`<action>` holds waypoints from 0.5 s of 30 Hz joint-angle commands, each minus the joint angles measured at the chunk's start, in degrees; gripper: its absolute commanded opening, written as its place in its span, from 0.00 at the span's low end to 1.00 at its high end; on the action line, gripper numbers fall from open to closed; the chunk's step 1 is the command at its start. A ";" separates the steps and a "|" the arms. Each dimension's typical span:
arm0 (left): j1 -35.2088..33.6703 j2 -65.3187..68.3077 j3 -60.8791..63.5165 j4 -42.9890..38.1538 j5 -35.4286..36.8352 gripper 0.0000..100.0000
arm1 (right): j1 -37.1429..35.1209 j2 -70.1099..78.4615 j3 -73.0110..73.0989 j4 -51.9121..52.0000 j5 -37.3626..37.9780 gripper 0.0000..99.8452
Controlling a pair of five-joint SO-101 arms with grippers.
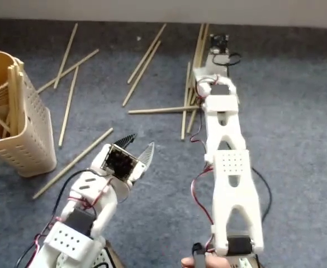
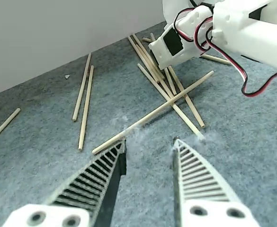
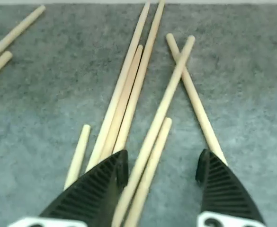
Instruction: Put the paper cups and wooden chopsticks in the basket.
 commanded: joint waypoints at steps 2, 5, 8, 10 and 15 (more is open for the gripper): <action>0.84 -0.13 0.22 -0.70 0.18 0.18 | 0.57 -1.27 0.31 2.07 6.86 0.24; 0.84 -0.13 0.22 -0.70 0.18 0.18 | 0.57 -1.45 -0.04 6.46 8.88 0.16; 0.84 -0.13 0.22 -0.70 0.18 0.18 | 0.57 -1.98 -0.75 10.33 11.87 0.03; 0.84 -0.13 0.22 -0.70 0.18 0.18 | 0.57 -1.45 -2.95 10.24 12.31 0.01; 0.84 -0.13 0.22 -0.70 0.18 0.18 | 0.57 -1.45 -9.36 12.62 5.89 0.00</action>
